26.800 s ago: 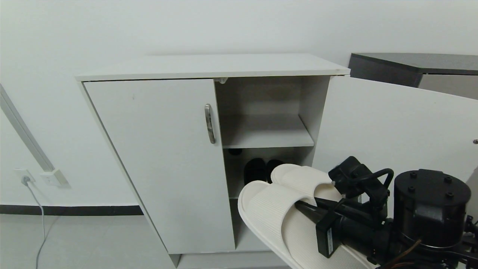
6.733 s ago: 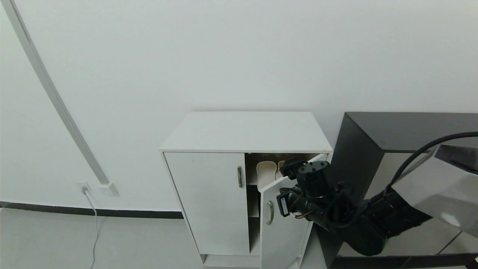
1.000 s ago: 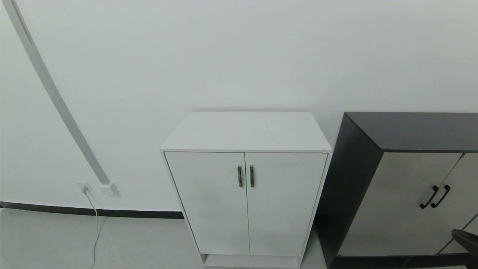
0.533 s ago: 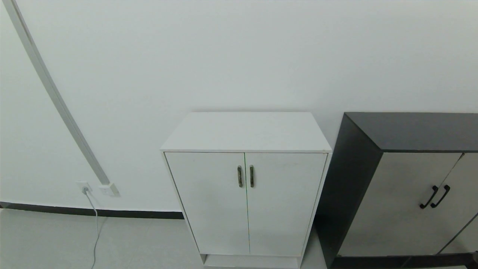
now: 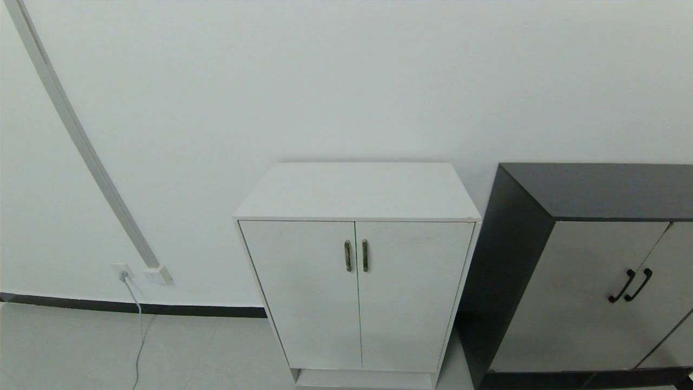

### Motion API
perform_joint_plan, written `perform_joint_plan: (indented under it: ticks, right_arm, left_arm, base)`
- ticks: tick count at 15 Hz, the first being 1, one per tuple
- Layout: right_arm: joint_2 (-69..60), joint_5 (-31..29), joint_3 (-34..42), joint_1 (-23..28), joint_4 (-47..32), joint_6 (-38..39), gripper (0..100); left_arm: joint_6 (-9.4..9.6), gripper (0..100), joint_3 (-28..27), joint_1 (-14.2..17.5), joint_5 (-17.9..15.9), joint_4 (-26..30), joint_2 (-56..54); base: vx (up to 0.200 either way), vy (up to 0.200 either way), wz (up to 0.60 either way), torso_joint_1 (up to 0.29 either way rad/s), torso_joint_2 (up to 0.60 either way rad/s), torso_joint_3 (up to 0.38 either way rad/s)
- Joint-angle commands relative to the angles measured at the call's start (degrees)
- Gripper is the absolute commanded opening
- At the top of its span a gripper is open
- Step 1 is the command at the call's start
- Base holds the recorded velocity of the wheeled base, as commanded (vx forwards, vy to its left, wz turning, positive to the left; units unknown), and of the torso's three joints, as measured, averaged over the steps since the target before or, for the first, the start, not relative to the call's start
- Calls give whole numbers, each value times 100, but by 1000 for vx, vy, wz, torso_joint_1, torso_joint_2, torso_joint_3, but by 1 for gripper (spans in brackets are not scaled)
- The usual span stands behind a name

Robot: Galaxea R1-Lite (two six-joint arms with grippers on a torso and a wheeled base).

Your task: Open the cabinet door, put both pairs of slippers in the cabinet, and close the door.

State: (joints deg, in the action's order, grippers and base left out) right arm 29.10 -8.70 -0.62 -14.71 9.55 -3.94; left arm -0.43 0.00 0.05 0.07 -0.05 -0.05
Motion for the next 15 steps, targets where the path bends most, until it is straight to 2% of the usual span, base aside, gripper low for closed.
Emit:
perform_joint_plan:
  ticks: [1, 4, 8, 13, 15]
  right_arm:
    - [-414, 132, 45, -14, -260, -2, 0]
    - [-757, 405, 27, -67, -691, -107, 0]
    - [-827, 686, 9, -128, -726, -142, 0]
    - [-888, 712, 9, -207, -726, -142, 0]
    - [-968, 967, 36, -207, -744, -142, 0]
  left_arm:
    - [-1, 0, 0, 4, 1, -4, 5]
    - [-1, 0, 0, 4, 1, 5, 5]
    - [-1, 0, 0, 4, -7, 5, 5]
    - [-1, 0, 0, -5, -7, -4, 5]
    - [-1, 0, 0, 4, -7, 5, 5]
  base:
    - [0, 0, 0, 0, 0, 0]
    - [0, 0, 0, 0, 0, 0]
    - [0, 0, 0, 0, 0, 0]
    - [0, 0, 0, 0, 0, 0]
    - [0, 0, 0, 0, 0, 0]
